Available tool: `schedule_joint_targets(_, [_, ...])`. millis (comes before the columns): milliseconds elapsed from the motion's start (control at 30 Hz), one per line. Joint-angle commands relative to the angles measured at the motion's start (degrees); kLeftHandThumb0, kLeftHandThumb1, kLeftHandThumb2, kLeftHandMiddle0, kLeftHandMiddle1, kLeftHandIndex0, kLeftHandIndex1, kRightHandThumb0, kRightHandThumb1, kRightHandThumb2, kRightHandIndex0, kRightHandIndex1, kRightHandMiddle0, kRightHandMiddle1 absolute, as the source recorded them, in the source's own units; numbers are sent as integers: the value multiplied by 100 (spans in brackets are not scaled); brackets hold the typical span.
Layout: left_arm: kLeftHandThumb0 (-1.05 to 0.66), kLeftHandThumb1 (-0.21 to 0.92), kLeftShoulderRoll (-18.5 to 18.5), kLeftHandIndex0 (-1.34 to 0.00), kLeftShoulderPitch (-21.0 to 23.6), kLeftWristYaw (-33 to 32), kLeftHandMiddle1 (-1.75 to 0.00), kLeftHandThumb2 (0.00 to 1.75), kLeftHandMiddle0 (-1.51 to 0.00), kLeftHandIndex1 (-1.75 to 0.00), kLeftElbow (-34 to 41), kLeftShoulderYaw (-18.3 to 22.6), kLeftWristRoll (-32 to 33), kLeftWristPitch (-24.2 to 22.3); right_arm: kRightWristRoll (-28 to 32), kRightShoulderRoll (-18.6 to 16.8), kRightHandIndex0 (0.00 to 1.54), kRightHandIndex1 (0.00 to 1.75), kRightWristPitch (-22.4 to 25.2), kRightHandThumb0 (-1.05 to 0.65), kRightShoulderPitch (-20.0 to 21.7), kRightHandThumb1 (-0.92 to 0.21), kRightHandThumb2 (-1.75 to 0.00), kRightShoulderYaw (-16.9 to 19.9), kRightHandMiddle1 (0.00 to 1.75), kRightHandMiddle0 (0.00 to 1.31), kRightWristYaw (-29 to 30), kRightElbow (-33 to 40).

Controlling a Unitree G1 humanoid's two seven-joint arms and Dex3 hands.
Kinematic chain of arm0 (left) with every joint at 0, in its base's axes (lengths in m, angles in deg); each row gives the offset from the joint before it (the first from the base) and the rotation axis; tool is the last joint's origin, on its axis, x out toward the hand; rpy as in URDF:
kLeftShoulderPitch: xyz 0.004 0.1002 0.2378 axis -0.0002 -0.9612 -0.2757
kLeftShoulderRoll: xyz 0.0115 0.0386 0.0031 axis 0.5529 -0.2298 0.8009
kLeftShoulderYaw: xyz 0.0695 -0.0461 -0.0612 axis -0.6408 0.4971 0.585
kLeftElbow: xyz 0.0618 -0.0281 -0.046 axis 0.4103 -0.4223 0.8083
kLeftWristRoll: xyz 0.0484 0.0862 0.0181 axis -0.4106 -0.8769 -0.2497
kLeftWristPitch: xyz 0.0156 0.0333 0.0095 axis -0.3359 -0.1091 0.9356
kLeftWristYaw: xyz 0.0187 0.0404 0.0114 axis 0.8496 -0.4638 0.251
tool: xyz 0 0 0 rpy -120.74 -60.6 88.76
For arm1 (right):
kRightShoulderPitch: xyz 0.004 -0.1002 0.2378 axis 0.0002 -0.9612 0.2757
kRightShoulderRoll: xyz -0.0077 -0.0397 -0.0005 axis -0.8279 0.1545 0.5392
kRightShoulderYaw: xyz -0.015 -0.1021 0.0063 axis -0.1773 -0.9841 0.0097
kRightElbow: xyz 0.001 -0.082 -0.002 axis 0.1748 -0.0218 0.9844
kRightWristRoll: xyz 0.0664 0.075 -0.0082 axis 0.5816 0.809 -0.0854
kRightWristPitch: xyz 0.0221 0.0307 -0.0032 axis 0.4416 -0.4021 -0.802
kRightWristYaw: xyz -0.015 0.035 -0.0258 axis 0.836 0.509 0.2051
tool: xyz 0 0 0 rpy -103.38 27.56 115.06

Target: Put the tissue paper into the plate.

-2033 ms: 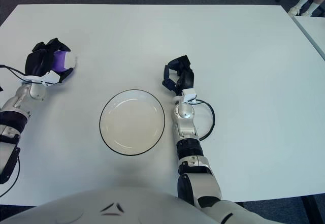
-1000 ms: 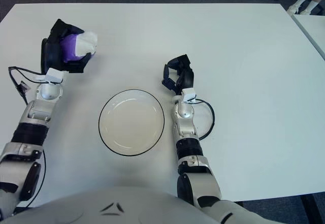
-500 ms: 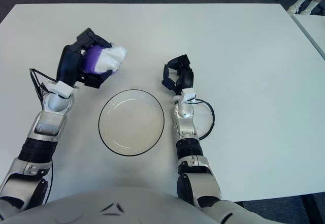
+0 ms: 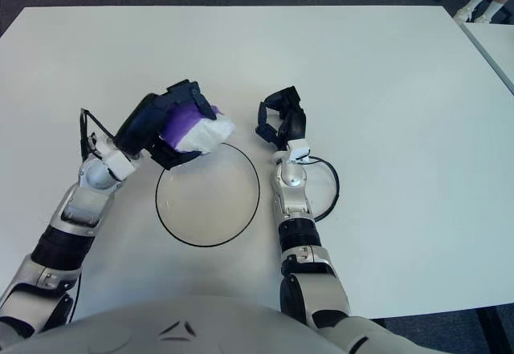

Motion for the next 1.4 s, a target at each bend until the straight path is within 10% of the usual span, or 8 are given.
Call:
schedule_joint_targets(0, [-11,14,182,-118,-64,442,-175,159,-137,-175,260,-18,280,-187,242,-84,59,139,338,-40,-789,-58,-99,96,175,40,-48,-570])
schedule_joint_targets(933, [-9,18,623,-105,-80,1537,-175,152,-121,-175,694,-342,-125,-146,38,-151,64,138,700,-40,-946,-61,-96,-140,175,39,425,-31])
schedule_joint_targets(1133, [-42,36,597,-61,-339,1512,-175,126,-108,-175,801,-410,-209,45,109,-141,63,135,821,-39,-1022,-61,-96,-198,175,39,346,164])
schedule_joint_targets(1300, [-69,67,768,-16,-416,1618,-175,94,-48,-158,862,-399,-331,168,179,-136,64,134,1106,-40,-1072,-61,-96,-222,175,39,322,365])
schedule_joint_targets(1367, [-79,79,841,-8,-421,1656,-121,85,-25,-114,876,-384,-397,266,223,-123,64,135,1093,-39,-993,-62,-94,-177,175,38,336,168])
